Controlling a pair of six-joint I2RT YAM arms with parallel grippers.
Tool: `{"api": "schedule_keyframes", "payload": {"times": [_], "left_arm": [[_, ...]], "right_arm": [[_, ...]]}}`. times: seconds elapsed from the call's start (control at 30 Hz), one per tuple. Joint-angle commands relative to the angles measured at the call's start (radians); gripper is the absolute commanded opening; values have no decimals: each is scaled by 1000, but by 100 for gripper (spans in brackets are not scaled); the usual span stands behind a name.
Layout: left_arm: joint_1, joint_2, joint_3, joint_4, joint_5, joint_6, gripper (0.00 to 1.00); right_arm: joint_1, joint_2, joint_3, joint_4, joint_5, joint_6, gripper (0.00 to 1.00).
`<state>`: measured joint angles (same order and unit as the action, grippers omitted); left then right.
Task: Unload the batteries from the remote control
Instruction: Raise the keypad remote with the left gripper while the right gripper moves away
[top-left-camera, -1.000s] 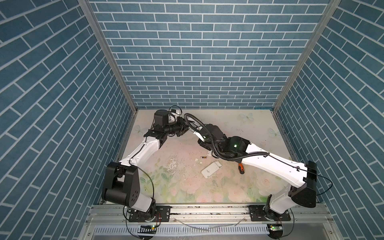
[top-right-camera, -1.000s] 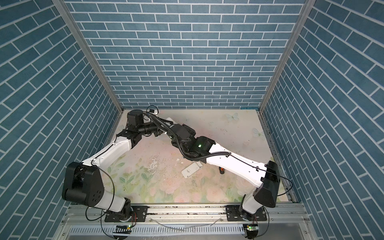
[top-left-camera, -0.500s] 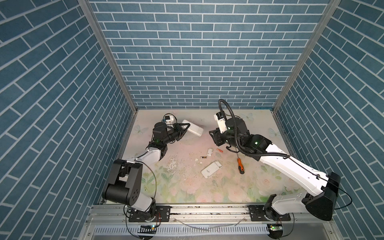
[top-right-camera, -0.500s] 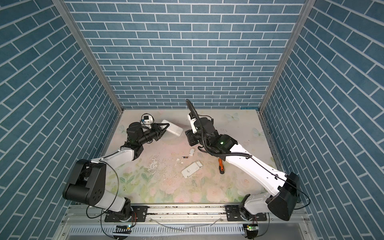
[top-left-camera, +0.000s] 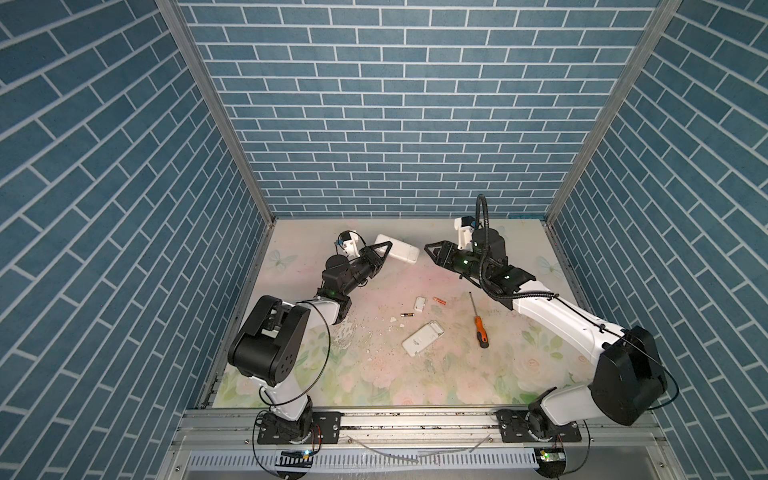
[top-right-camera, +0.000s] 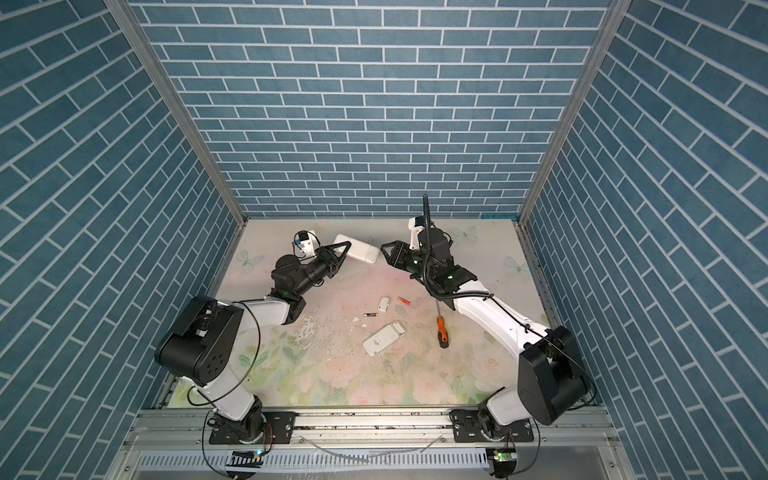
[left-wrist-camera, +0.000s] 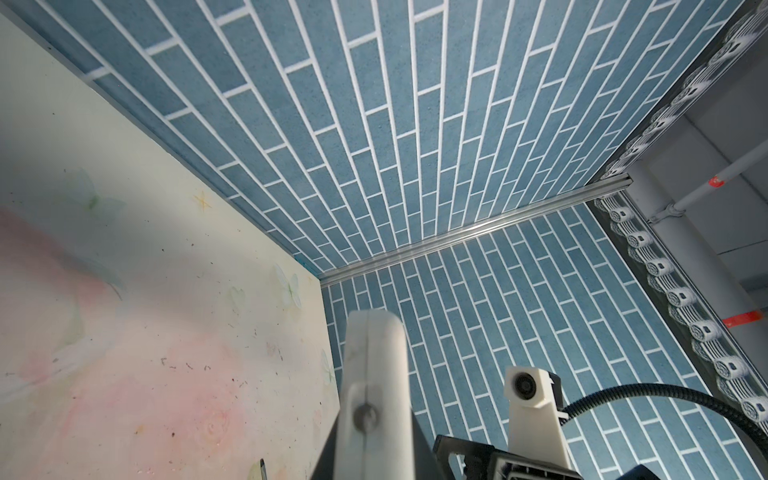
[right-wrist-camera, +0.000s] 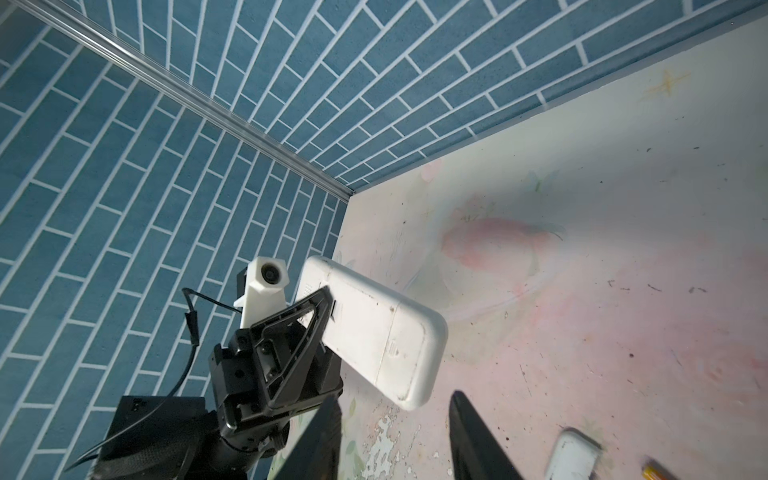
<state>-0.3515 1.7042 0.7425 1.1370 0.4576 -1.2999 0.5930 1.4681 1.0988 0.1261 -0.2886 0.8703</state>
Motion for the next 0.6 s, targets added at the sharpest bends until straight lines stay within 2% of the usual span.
{"api": "schedule_keyframes", "payload": {"times": [0.0, 0.2, 0.57], "left_arm": [[-6, -3, 40, 74, -5, 6, 0], [-10, 1, 63, 62, 6, 9, 0], [-22, 1, 65, 60, 13, 9, 0]], "right_arm": [[-6, 29, 16, 86, -73, 88, 43], [-7, 88, 55, 85, -120, 107, 43], [-7, 137, 113, 87, -136, 108, 42]]}}
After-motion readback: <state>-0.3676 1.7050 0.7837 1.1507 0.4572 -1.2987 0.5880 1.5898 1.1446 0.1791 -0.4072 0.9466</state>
